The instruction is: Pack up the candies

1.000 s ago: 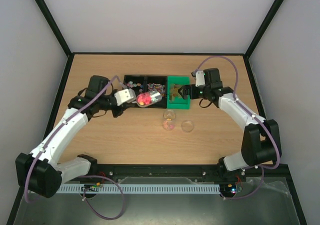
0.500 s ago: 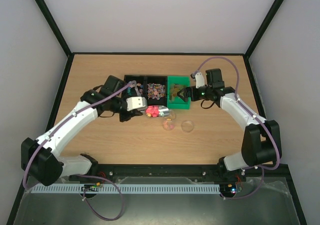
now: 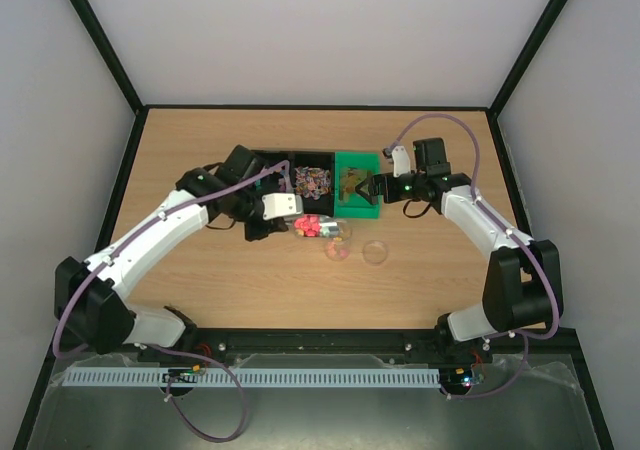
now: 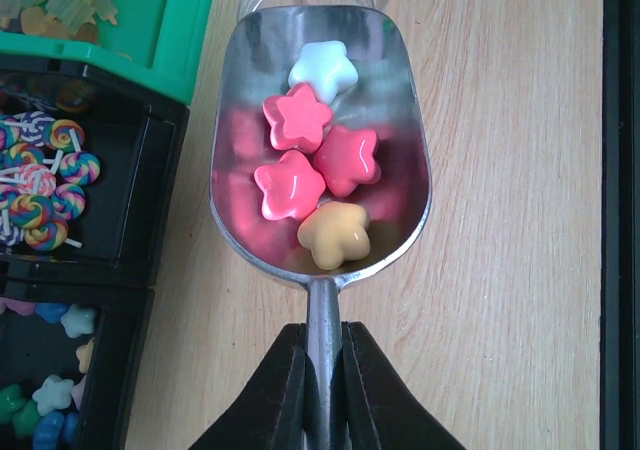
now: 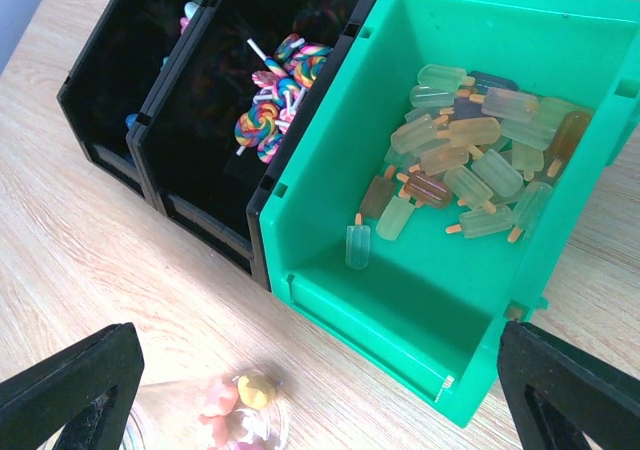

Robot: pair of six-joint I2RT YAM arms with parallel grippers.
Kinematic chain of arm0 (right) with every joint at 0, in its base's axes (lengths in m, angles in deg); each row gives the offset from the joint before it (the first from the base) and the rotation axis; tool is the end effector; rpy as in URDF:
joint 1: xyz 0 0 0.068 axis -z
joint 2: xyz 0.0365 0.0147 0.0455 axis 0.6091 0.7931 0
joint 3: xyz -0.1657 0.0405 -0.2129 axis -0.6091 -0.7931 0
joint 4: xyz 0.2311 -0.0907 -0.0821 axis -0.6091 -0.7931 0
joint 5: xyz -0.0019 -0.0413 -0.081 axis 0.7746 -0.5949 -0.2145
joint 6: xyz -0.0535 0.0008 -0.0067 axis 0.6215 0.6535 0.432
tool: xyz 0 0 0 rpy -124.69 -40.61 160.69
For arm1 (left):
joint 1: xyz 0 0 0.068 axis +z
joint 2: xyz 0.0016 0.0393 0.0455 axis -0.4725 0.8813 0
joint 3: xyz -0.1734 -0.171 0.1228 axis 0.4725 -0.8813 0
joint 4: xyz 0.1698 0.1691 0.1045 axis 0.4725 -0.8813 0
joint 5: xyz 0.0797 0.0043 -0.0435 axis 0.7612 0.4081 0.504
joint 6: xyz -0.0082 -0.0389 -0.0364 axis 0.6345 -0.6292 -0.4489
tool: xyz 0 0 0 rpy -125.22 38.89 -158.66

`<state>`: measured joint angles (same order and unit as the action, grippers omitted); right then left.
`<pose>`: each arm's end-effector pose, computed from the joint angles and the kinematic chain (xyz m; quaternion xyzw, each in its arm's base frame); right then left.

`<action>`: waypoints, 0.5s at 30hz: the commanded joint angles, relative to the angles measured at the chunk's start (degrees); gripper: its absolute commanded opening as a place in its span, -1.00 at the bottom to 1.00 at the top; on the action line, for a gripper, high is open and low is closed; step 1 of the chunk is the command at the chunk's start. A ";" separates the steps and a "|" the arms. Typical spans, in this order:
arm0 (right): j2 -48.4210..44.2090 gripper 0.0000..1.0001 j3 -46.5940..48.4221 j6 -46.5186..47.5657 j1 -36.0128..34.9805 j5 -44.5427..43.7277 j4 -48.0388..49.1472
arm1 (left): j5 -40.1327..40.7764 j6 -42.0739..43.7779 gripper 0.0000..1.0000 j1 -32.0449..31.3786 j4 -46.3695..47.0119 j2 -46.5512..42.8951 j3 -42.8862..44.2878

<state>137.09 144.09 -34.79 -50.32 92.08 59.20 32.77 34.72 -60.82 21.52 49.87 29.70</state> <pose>0.3095 0.0876 0.2610 -0.1890 0.8509 0.2742 0.4062 0.2194 -0.1588 0.2999 0.6354 0.6922 -0.1858 0.2872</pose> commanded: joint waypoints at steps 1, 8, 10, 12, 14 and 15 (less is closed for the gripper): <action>0.34 0.97 0.15 0.33 0.50 1.64 -2.40 | 1.63 0.95 -0.95 -0.73 -3.19 1.29 3.76; 0.34 0.97 0.21 0.20 0.85 2.24 -2.40 | 4.75 0.09 -0.95 -2.21 -6.01 3.40 6.67; 0.26 0.97 0.17 0.16 1.01 2.49 -2.40 | 5.39 0.00 -0.95 -2.50 -6.78 3.81 7.51; 0.28 0.97 0.27 0.15 1.05 2.64 -2.46 | 5.75 -0.10 -0.95 -2.74 -7.12 4.15 8.30; 0.26 0.97 0.33 0.14 1.10 2.76 -2.48 | 6.16 -0.32 -0.95 -3.10 -7.48 4.62 9.03; 0.25 0.97 0.30 0.14 1.16 2.86 -2.48 | 6.40 -0.33 -0.95 -3.21 -7.82 4.90 9.27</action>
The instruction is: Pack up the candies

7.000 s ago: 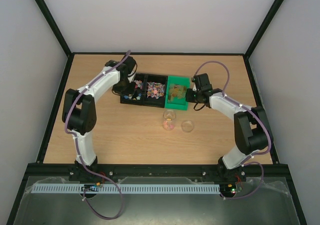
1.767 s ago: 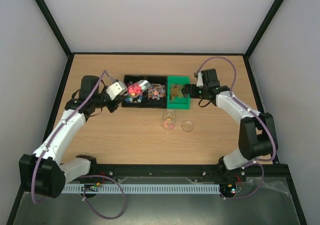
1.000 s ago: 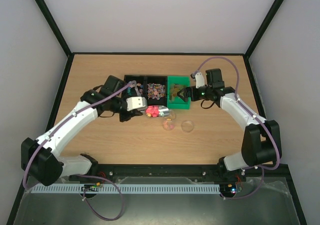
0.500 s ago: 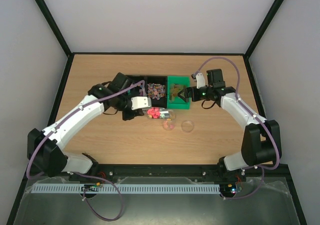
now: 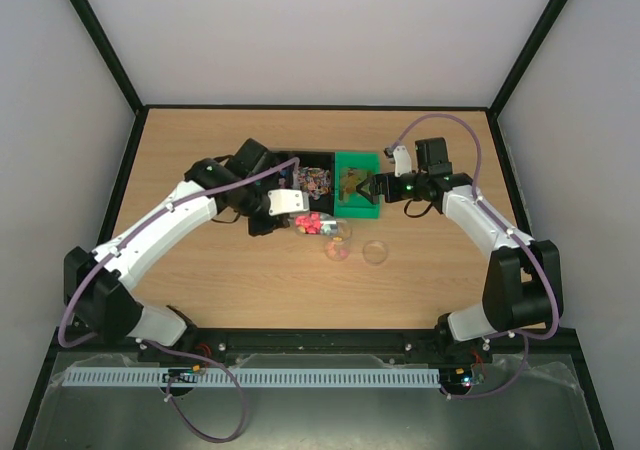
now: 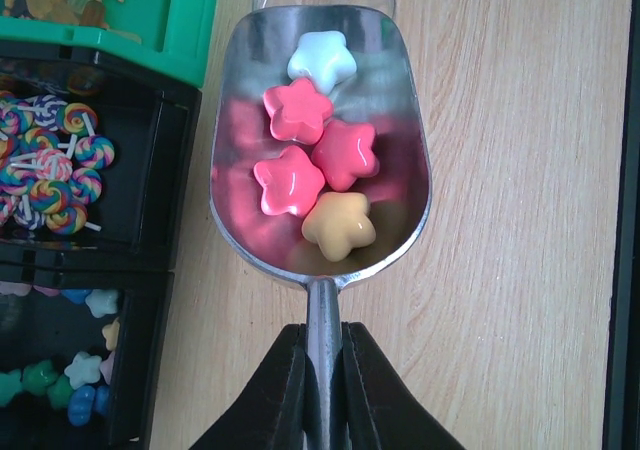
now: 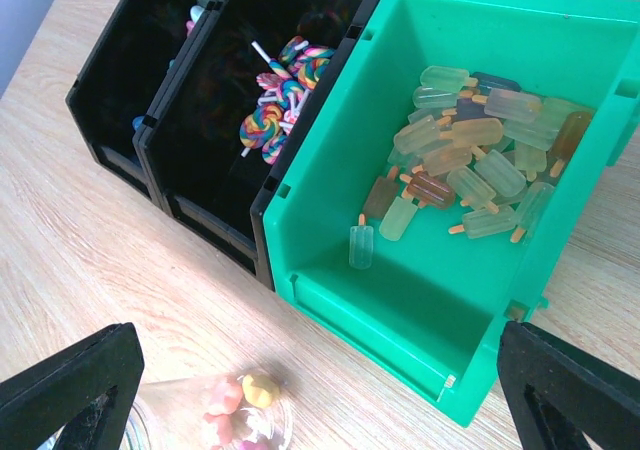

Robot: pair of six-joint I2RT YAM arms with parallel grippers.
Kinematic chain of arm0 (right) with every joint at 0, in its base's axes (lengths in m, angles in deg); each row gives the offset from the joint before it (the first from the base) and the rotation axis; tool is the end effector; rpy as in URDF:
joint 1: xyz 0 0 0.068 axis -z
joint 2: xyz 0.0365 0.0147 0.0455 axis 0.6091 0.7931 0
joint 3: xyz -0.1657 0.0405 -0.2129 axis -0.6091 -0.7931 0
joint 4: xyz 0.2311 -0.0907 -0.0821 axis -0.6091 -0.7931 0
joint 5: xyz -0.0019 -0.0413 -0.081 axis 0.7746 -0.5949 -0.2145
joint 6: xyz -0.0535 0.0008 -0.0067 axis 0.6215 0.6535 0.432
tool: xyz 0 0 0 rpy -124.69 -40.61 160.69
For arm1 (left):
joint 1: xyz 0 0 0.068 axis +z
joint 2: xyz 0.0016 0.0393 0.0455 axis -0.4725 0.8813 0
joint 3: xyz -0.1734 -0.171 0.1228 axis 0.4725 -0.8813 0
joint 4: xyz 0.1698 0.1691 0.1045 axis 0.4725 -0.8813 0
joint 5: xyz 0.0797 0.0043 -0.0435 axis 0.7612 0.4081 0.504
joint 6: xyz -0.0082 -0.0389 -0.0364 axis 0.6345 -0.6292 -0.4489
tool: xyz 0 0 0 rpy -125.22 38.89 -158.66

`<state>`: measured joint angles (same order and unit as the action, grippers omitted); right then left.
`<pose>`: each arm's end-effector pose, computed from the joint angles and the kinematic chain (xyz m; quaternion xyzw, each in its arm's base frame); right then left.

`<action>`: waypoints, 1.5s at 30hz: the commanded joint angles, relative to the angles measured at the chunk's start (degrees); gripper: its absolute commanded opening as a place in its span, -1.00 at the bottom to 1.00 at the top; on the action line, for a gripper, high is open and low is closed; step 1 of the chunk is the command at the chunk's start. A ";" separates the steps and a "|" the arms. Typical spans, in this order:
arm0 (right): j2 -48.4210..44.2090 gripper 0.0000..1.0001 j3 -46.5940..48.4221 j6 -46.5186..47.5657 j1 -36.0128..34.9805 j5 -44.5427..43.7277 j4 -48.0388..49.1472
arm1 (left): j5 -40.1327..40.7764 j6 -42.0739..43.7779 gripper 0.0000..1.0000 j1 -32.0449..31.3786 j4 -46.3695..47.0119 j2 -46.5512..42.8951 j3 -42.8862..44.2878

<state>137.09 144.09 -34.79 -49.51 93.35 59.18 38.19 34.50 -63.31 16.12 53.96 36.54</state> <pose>0.3102 0.0838 0.2612 -0.1876 0.8495 0.2806 0.4055 0.2253 -0.1736 0.3117 0.6460 0.7018 -0.1509 0.2598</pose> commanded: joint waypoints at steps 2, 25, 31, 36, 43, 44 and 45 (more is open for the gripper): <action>0.18 0.97 0.32 0.07 0.37 1.67 -2.53 | 1.67 -0.08 -0.95 -1.17 -2.78 1.20 2.83; -0.05 0.97 0.51 -0.28 1.05 2.80 -2.64 | 5.14 -0.73 -0.95 -2.89 -6.62 3.93 7.87; -0.27 0.97 0.41 -0.26 1.09 2.95 -2.64 | 6.14 -0.82 -0.95 -3.16 -7.51 4.53 8.48; -0.35 0.97 0.37 -0.26 1.27 3.15 -2.64 | 6.66 -1.02 -0.95 -3.31 -7.90 4.80 9.12; -0.61 0.97 0.25 -0.16 1.35 3.34 -2.64 | 7.10 -1.37 -0.95 -3.55 -8.29 4.97 9.99; -0.62 0.97 0.28 -0.17 1.36 3.33 -2.64 | 7.13 -1.38 -0.95 -3.57 -8.42 4.99 10.08; -0.70 0.97 0.28 -0.06 1.38 3.42 -2.64 | 7.01 -1.44 -0.95 -3.56 -8.43 4.99 10.23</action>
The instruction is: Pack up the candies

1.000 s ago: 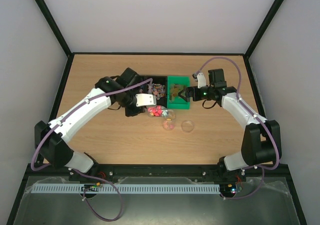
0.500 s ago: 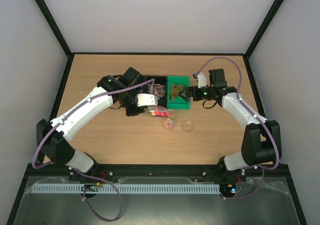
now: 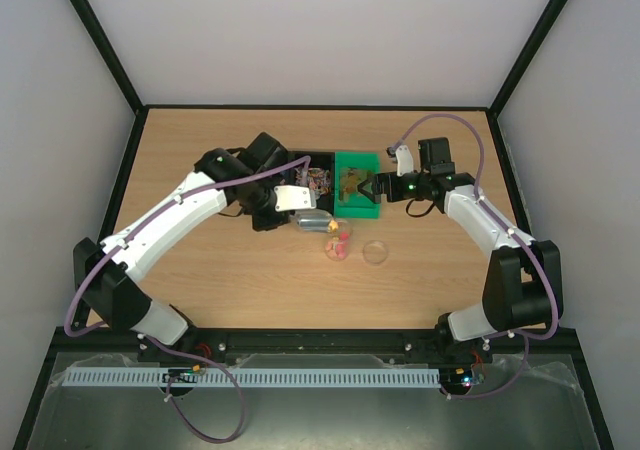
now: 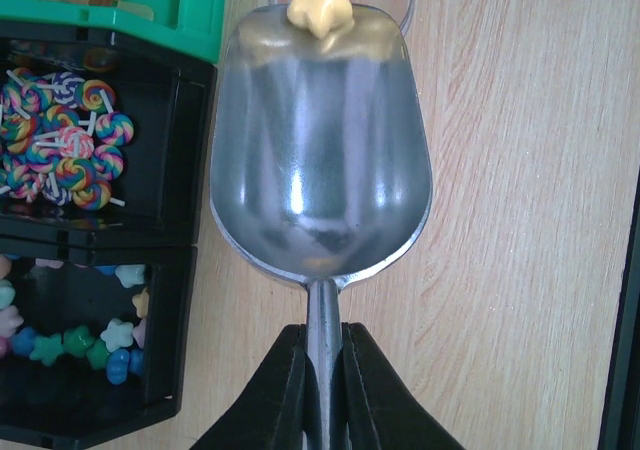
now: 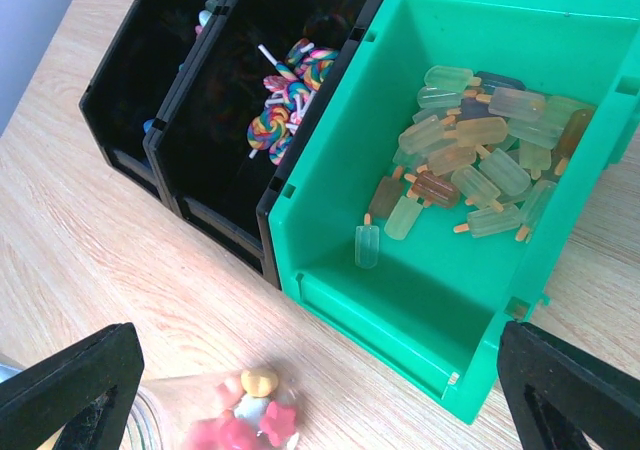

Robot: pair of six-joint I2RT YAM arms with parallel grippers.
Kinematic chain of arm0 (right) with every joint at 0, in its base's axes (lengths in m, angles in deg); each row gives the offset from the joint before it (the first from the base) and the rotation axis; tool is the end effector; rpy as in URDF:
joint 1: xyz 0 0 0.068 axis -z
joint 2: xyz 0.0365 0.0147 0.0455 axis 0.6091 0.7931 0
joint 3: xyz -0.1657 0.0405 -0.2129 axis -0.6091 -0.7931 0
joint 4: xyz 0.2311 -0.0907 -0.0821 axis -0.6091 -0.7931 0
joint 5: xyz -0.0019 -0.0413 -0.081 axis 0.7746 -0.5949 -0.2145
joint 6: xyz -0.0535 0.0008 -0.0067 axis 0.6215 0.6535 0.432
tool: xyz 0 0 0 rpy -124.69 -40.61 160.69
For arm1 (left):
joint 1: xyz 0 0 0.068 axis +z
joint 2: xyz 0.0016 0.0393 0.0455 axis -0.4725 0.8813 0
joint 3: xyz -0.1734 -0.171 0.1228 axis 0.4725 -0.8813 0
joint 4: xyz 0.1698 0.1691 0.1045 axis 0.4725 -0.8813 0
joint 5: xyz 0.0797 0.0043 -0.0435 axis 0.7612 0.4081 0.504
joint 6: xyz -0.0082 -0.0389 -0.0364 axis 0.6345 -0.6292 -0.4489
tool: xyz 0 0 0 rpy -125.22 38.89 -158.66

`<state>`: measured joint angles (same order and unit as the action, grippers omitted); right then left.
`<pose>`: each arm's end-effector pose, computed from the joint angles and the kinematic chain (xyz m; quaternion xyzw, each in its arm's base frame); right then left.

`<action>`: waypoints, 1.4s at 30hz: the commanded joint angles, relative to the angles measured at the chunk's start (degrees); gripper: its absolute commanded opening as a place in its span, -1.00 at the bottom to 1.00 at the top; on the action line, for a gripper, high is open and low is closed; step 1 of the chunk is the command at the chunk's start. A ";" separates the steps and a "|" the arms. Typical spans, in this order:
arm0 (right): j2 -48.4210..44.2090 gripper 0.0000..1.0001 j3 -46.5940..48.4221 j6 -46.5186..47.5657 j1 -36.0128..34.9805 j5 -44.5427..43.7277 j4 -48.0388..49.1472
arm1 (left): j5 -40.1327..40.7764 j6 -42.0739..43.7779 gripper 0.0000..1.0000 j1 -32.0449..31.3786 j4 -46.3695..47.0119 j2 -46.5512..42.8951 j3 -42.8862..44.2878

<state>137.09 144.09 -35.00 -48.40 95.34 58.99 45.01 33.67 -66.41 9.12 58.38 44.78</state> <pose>0.3109 0.0787 0.2613 -0.1847 0.8477 0.2921 0.4025 0.2282 -0.1903 0.3266 0.6562 0.7120 -0.1048 0.2271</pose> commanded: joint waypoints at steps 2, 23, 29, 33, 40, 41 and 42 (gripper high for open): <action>-0.76 0.97 0.20 0.28 0.24 1.44 -2.39 | -0.01 -0.59 -0.95 -0.49 -1.56 0.49 2.14; 14.07 0.99 26.24 19.40 -0.48 6.27 -15.13 | -20.15 -10.59 -0.95 16.90 11.75 -9.37 -8.16; 24.27 0.75 37.52 23.73 -4.23 2.42 -17.55 | -23.13 -19.97 -0.95 23.16 18.25 -13.02 -14.45; 29.86 0.58 40.85 24.72 -8.78 -3.79 -17.36 | -21.94 -24.74 -0.95 24.50 20.73 -15.44 -17.23; 37.21 0.49 46.02 26.67 -12.39 -10.03 -16.36 | -17.07 -30.17 -0.95 25.82 22.27 -19.39 -21.03; 38.62 0.49 47.34 27.06 -12.88 -11.08 -16.72 | -16.29 -30.96 -0.95 25.82 22.45 -19.59 -21.23; 39.95 0.49 48.86 27.35 -13.27 -12.00 -17.18 | -15.99 -31.23 -0.95 25.90 22.16 -19.59 -21.19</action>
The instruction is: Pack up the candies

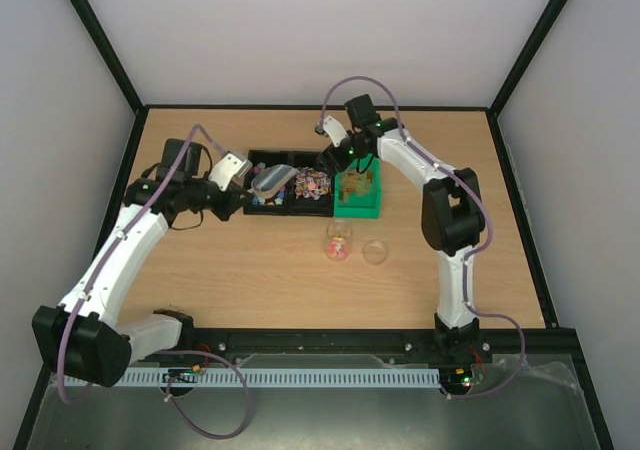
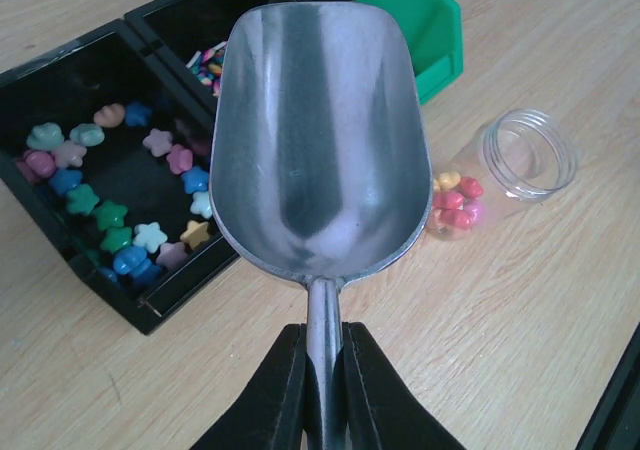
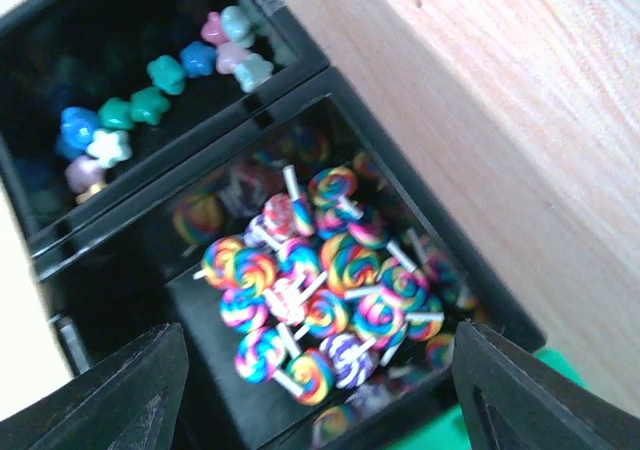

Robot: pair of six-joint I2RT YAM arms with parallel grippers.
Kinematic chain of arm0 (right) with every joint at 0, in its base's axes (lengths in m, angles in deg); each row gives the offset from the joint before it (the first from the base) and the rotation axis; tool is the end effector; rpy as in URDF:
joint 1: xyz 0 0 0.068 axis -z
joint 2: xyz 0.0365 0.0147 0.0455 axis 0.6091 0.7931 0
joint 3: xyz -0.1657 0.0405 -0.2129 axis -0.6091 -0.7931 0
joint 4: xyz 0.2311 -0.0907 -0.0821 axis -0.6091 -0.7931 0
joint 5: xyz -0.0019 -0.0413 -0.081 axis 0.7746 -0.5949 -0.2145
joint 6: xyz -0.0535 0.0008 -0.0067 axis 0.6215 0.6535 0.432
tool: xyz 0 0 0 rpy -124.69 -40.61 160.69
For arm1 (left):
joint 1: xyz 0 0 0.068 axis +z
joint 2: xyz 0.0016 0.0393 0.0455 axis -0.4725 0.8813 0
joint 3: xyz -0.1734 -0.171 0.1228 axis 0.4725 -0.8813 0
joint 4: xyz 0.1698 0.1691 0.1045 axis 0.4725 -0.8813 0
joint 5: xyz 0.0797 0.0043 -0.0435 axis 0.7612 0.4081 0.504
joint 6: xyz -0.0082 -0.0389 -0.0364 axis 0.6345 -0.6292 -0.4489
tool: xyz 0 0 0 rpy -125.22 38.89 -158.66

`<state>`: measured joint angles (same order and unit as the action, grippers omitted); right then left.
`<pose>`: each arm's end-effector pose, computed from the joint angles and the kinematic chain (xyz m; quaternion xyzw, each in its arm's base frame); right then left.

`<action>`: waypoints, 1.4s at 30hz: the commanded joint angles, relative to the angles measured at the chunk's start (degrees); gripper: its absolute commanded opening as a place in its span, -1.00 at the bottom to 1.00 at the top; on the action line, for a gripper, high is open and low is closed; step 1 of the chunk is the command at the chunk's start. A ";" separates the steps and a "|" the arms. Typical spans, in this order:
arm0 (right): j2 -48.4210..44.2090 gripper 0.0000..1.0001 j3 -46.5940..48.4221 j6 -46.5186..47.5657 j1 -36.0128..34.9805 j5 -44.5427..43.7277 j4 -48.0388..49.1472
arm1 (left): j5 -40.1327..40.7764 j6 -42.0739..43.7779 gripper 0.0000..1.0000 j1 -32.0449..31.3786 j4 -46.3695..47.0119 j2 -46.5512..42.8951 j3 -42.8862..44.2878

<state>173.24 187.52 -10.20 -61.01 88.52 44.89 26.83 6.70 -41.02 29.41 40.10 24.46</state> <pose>0.4333 0.2045 0.2497 -0.4268 0.7929 0.2011 0.3856 0.2319 -0.0720 0.3217 0.3288 0.8350 -0.2411 0.3695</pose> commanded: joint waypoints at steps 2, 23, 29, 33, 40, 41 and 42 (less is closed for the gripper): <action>6.57 0.48 8.19 2.89 -1.27 -6.84 -3.61 | 2.65 -5.17 -0.95 0.60 1.31 -1.03 -0.64; 14.79 -0.32 14.98 6.41 -1.74 -14.53 -3.53 | 11.60 -5.47 -0.95 -3.07 0.34 5.48 2.67; 15.27 -0.49 14.56 4.84 -1.35 -16.92 -1.99 | 17.17 -6.53 -0.95 -7.56 1.69 8.35 2.91; 14.79 -0.52 13.92 3.77 -0.72 -16.54 -1.17 | 20.24 -6.19 -0.95 -9.27 1.14 10.12 3.88; 14.00 -0.75 12.89 0.28 -0.68 -17.26 0.95 | 27.34 -2.71 -0.95 -12.15 -6.54 17.35 11.76; 14.04 -0.80 12.83 -0.31 -0.66 -17.26 1.15 | 28.08 -2.53 -0.95 -12.34 -8.21 18.75 14.21; 14.10 -0.82 12.89 -0.81 -0.68 -17.21 1.24 | 28.41 -2.16 -0.95 -12.40 -9.78 20.09 15.97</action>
<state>187.01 201.33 -6.70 -62.12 72.96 45.87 50.52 2.41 -52.62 26.13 56.10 33.55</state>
